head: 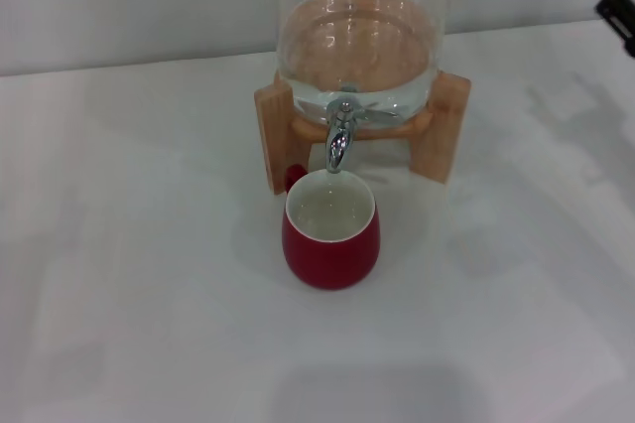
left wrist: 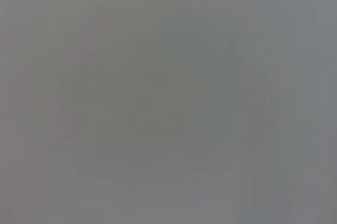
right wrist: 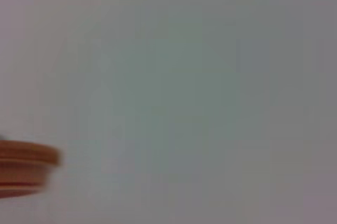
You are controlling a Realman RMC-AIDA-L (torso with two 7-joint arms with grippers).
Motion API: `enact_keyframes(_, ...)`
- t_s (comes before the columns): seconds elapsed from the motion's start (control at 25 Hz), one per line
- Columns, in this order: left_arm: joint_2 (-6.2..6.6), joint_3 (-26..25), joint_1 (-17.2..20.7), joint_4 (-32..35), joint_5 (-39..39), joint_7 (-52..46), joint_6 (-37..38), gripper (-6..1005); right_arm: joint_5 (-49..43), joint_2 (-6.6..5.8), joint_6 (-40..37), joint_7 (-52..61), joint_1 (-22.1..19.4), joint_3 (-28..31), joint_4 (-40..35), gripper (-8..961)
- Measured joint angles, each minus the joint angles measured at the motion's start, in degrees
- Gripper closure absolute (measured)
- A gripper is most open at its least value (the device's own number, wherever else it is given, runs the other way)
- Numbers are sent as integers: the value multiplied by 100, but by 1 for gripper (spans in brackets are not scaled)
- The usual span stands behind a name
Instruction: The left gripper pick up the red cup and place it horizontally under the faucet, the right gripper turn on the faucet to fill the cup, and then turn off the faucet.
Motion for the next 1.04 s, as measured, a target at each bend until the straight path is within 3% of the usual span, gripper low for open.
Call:
enact_keyframes(0.48, -11, -1, 51, 202, -514, 0, -67, 129, 22, 0, 194, -143, -72, 903, -2, 148)
enact_keyframes(1.04, -2, 42, 155, 298, -514, 0, -328, 129, 90, 70, 250, -149, -105, 1176, 107, 92)
